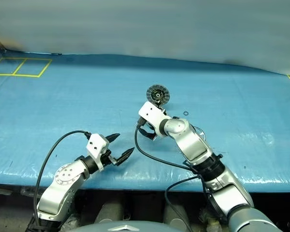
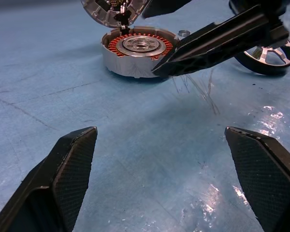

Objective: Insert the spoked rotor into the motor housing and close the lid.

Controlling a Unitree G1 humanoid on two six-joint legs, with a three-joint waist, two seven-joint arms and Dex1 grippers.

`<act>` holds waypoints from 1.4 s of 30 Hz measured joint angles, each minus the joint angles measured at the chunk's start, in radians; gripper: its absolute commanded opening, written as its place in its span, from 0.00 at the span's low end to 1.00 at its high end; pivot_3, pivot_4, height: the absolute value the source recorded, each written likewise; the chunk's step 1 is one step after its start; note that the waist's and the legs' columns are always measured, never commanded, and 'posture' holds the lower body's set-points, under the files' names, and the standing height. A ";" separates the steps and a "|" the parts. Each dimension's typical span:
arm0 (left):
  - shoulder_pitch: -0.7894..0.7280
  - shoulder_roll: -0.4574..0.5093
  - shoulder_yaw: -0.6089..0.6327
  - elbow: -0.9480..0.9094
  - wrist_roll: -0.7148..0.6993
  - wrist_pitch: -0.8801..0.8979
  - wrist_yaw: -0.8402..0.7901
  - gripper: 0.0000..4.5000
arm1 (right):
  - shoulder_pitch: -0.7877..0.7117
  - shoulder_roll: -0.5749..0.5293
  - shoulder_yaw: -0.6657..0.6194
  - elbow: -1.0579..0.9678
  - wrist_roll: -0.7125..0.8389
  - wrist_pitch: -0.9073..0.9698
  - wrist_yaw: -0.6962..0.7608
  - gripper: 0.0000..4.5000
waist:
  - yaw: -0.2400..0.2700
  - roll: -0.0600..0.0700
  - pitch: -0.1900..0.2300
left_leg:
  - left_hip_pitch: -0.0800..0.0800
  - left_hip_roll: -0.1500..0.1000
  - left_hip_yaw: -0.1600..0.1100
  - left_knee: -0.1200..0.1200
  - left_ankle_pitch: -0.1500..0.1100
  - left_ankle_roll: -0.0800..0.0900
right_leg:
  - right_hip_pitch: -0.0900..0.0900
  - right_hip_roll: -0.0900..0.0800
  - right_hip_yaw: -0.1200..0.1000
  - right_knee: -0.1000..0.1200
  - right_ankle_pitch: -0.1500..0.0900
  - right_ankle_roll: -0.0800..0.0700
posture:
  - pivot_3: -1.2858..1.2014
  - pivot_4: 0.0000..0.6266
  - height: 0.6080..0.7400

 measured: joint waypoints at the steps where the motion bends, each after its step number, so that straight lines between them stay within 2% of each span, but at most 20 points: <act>1: 0.000 0.000 0.000 0.000 0.001 -0.001 0.002 1.00 | -0.010 0.008 0.000 0.030 -0.004 -0.009 0.000 0.99 | 0.000 0.000 0.000 | 0.000 0.000 0.000 0.000 0.000 0.000 | 0.000 0.000 0.000 0.000 0.001 0.002 | 0.52 0.24 1.00; 7: 0.009 0.000 -0.001 0.000 0.002 -0.004 0.011 1.00 | -0.042 0.020 -0.001 0.163 -0.030 -0.059 0.007 0.99 | -0.002 0.000 0.000 | -0.001 0.000 0.001 0.000 0.000 0.000 | 0.000 0.001 0.001 0.000 0.002 0.003 | 0.52 0.24 1.00; 14: 0.012 -0.001 -0.003 -0.001 0.003 -0.008 0.019 1.00 | -0.050 0.015 -0.002 0.201 -0.041 -0.066 0.056 0.99 | -0.002 0.001 0.000 | -0.001 0.000 0.001 0.000 0.000 0.000 | 0.000 0.001 0.001 0.001 0.002 0.004 | 0.52 0.24 1.00; 18: 0.012 -0.003 -0.012 -0.001 0.005 -0.009 0.024 1.00 | -0.072 0.018 -0.002 0.221 -0.044 -0.044 0.079 0.81 | -0.002 0.001 0.000 | 0.000 0.000 0.001 0.000 0.000 0.000 | 0.000 0.000 0.000 0.001 0.002 0.004 | 0.52 0.24 1.00; 22: 0.012 -0.003 -0.014 -0.001 0.006 -0.009 0.031 1.00 | -0.088 0.022 -0.016 0.236 -0.048 -0.020 0.092 0.51 | -0.002 0.001 0.000 | 0.003 0.000 0.001 0.000 0.000 0.000 | 0.000 0.000 0.000 0.000 0.002 0.003 | 0.52 0.24 1.00; 23: 0.012 -0.002 -0.014 -0.001 0.006 -0.009 0.031 1.00 | -0.092 0.022 -0.017 0.233 -0.047 -0.010 0.104 0.44 | -0.003 0.000 0.000 | 0.003 0.000 0.001 0.000 0.000 0.000 | 0.001 0.000 0.000 0.000 0.002 0.003 | 0.52 0.24 1.00; 24: 0.012 -0.001 -0.014 -0.002 0.006 -0.009 0.032 1.00 | -0.093 0.023 -0.017 0.230 -0.045 -0.004 0.112 0.43 | -0.004 0.000 0.000 | 0.005 0.001 0.001 0.000 0.000 0.000 | 0.002 0.000 0.000 0.000 0.002 0.003 | 0.52 0.24 1.00; 29: 0.033 0.003 -0.003 -0.009 0.008 -0.021 0.039 1.00 | -0.063 0.016 -0.024 0.155 -0.040 0.056 0.133 0.41 | -0.008 0.000 0.000 | 0.006 0.001 0.001 -0.001 0.000 0.000 | 0.002 -0.001 0.001 0.001 -0.001 -0.002 | 0.52 0.24 1.00; 34: 0.060 0.004 0.023 -0.014 0.009 -0.034 0.055 1.00 | 0.038 0.036 -0.045 -0.018 -0.018 0.173 0.128 0.41 | -0.007 0.000 -0.002 | 0.006 0.001 0.000 -0.002 -0.001 -0.002 | 0.002 -0.002 0.000 0.000 -0.002 -0.003 | 0.52 0.24 1.00; 42: 0.099 0.004 0.051 -0.049 0.008 -0.035 0.059 1.00 | 0.178 0.120 -0.085 -0.228 0.008 0.336 0.039 0.41 | -0.011 -0.004 -0.005 | 0.008 0.002 -0.001 -0.002 -0.002 -0.003 | 0.004 -0.005 0.000 0.000 -0.004 -0.008 | 0.52 0.24 1.00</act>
